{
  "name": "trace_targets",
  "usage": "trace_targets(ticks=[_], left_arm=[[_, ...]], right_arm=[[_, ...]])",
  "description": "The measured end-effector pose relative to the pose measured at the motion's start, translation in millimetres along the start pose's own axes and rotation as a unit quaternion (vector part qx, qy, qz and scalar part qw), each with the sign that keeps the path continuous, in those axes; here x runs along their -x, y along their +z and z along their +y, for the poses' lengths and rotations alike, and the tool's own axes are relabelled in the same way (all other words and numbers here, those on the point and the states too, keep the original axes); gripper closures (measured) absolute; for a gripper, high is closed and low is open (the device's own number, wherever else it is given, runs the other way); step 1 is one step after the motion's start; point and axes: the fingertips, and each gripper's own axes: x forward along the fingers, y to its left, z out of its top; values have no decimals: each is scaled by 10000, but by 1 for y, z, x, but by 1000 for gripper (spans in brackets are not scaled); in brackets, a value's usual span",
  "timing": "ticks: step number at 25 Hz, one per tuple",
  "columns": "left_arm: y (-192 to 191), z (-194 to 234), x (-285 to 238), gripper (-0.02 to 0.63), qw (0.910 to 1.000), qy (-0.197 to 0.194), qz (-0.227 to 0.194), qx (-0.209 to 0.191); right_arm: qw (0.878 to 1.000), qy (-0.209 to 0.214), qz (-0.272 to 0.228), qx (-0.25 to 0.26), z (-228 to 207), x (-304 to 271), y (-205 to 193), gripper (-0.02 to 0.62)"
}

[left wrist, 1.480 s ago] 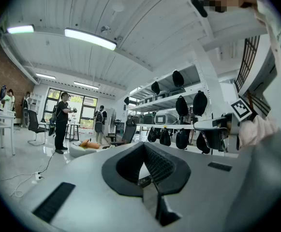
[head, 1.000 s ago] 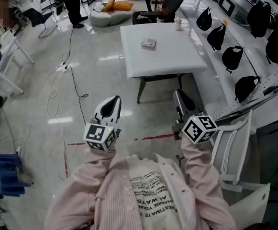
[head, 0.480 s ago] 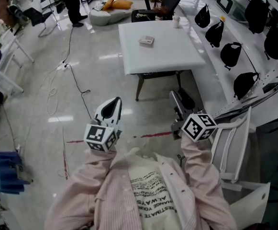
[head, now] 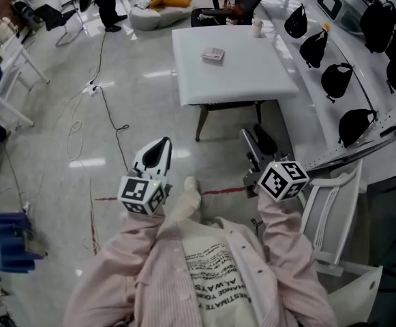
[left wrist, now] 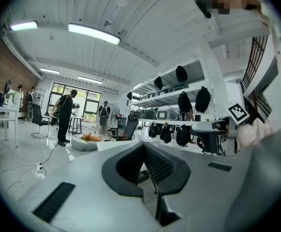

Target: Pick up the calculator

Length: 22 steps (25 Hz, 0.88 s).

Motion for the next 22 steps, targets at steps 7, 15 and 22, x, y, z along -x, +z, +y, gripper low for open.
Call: trace_targets(ticks=[7, 15, 22], left_arm=[[-1, 43, -61, 604, 9999, -59, 98, 86], [0, 108, -126, 604, 9992, -163, 297, 216], [0, 145, -167, 604, 9984, -325, 329, 314]], right_arm=[[9998, -57, 101, -165, -32, -65, 1, 425], [9988, -220, 215, -380, -59, -150, 0, 425], [9973, -455, 148, -565, -76, -195, -1, 426]])
